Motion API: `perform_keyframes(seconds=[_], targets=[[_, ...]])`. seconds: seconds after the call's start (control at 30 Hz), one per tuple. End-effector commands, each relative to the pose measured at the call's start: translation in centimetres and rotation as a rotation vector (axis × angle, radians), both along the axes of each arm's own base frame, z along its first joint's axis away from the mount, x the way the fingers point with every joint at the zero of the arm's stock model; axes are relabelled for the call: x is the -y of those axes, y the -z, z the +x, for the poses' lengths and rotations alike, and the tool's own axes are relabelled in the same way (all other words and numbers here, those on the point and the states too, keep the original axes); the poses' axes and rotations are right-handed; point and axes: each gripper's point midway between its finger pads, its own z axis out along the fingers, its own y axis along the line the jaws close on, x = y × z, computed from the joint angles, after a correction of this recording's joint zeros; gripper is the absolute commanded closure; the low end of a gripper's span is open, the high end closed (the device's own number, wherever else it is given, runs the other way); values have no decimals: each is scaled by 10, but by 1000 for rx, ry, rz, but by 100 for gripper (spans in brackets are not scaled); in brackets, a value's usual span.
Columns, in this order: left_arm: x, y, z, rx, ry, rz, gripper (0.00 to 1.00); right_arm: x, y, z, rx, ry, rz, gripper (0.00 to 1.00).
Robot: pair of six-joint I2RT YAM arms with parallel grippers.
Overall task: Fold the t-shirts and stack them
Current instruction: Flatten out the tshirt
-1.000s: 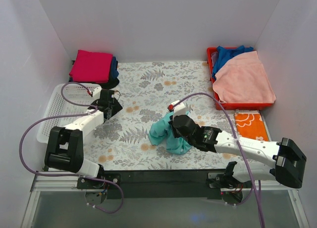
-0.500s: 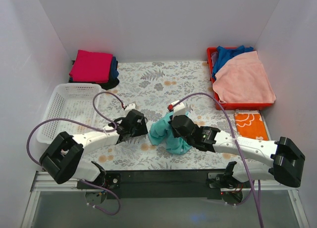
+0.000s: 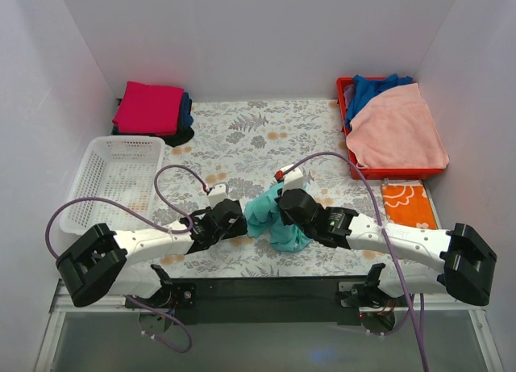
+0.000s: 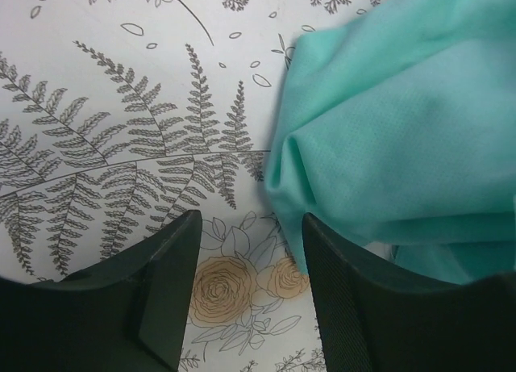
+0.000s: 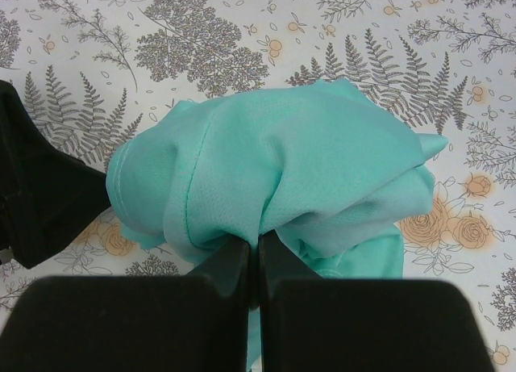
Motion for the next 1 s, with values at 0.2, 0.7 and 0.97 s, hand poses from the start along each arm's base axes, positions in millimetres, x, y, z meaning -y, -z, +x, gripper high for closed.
perform_keyframes(seconds=[0.2, 0.7, 0.97], targets=[[8, 29, -13, -34, 30, 26, 47, -1, -3, 2, 15, 32, 36, 99], [-47, 5, 8, 43, -223, 273, 100, 37, -11, -1, 30, 135, 13, 99], [-103, -103, 6, 228, -408, 182, 100, 80, -32, -9, 74, 206, 21, 99]])
